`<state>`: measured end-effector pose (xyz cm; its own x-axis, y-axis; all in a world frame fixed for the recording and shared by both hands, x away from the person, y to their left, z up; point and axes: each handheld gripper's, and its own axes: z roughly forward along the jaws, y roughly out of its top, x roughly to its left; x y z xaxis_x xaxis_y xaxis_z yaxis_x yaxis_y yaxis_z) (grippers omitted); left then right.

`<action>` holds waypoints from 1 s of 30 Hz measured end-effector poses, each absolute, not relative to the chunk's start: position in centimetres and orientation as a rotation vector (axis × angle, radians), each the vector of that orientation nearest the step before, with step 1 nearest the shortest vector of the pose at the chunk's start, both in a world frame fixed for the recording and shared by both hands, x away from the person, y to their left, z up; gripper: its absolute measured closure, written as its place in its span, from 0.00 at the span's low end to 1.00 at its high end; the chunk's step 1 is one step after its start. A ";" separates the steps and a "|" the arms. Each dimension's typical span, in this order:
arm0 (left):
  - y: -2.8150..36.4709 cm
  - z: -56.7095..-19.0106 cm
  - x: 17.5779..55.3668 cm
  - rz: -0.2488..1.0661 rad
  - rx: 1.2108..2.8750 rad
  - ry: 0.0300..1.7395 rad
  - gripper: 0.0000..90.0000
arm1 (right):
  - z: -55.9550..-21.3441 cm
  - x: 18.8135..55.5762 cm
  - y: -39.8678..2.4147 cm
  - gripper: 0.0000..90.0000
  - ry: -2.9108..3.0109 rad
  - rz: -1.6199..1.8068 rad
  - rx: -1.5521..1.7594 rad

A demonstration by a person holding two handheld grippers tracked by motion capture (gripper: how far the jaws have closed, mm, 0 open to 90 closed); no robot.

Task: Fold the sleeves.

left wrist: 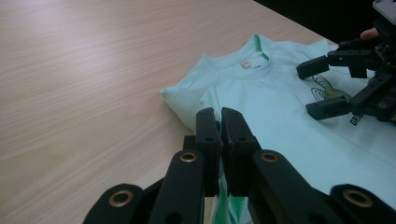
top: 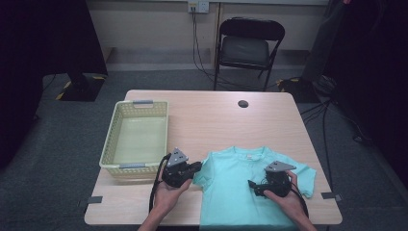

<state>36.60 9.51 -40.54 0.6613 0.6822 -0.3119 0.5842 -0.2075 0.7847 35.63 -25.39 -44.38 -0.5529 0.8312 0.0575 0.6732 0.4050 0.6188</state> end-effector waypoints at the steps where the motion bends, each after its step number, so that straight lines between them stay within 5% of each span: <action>1: 9.5 -40.5 36.6 0.122 1.888 0.996 0.96 | -44.4 35.6 -25.5 0.14 2.402 0.884 1.320; 30: 5.4 -40.1 37.8 0.106 1.934 0.941 0.96 | -42.0 34.6 -28.5 0.15 2.273 1.005 1.382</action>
<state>37.85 5.35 -40.05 0.7003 0.6493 -0.2967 0.5674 -0.2540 0.7833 34.60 -28.53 -42.02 -0.4944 0.8633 0.1016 0.6561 0.2939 0.6952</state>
